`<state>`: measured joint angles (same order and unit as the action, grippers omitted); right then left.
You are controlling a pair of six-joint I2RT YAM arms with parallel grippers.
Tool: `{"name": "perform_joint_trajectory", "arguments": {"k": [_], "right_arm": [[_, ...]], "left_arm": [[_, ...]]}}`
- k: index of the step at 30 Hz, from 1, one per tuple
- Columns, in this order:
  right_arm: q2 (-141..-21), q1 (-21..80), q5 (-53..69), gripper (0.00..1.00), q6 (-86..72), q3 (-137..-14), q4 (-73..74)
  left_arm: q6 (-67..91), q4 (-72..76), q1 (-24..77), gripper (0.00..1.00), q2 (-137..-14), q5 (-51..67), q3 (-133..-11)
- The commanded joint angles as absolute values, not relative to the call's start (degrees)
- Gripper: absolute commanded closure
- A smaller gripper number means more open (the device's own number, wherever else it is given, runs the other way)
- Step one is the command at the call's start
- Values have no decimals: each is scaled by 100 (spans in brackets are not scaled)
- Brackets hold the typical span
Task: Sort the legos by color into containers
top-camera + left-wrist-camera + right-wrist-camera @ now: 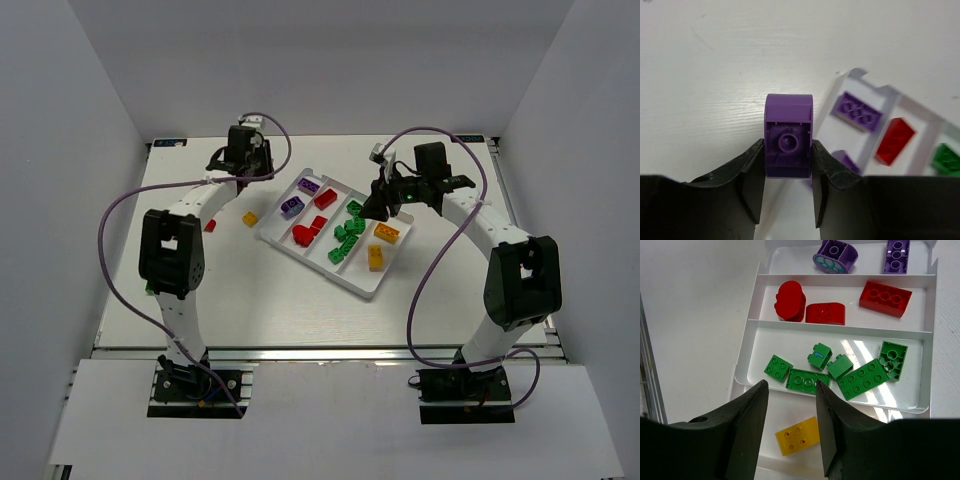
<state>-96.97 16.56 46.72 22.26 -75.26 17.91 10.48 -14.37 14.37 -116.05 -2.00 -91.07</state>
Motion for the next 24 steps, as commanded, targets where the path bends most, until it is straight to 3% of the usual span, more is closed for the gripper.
{"name": "perform_joint_trajectory", "arguments": {"k": [1, 4, 15, 24], "right_arm": [[-9729, 1626, 4834, 51, 2180, -7743, 1714], [-9730, 1635, 4860, 51, 2162, -7743, 1688], [-9607, 1626, 4869, 51, 2101, -7620, 1608], [-9527, 1626, 4843, 51, 2101, -7532, 1591]], "left_arm": [[1854, -1388, 1441, 89, -11048, 559, -8974], [2021, -1301, 1546, 87, -11048, 1142, -8781], [1863, -1582, 1995, 82, -11575, 1248, -9254], [1802, -1863, 2153, 63, -12049, 958, -9676]]}}
